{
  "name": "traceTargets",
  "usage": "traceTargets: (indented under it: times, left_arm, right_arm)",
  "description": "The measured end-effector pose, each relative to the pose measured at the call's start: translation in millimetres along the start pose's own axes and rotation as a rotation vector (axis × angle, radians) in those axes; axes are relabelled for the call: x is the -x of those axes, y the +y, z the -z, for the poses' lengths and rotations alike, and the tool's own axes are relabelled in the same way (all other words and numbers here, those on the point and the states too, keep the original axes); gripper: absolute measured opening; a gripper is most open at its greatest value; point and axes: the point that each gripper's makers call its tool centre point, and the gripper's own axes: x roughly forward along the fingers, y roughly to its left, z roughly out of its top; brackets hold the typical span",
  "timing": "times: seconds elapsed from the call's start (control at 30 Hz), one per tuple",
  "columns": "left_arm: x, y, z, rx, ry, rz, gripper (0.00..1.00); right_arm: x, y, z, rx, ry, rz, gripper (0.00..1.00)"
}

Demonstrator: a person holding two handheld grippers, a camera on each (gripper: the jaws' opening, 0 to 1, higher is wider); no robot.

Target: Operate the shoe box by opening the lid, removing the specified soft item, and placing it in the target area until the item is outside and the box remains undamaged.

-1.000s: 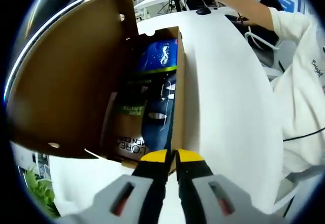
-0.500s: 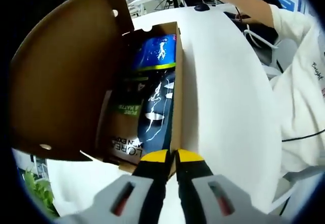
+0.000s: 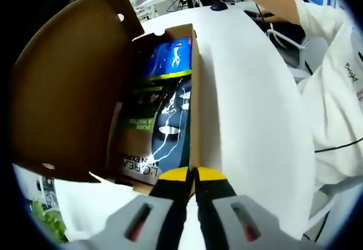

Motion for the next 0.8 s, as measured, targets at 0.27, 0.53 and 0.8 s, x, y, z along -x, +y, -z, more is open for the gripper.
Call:
traceTargets:
  times: [0.27,0.53,0.8]
  left_arm:
    - [1,2.4,0.1,0.017,-0.016,-0.014,0.03]
    - [2,-1.0,-0.7,0.02,-0.026,-0.018,0.03]
    - [3,-9.3,-3.5,0.032,-0.01,-0.01,0.02]
  right_arm:
    - [-7,-1,-2.4,-0.001,0.01,0.013,0.0]
    - [6,-1,1.2,0.02,0.008,0.018,0.0]
    - [6,1,-0.7,-0.01,0.012,-0.01,0.0]
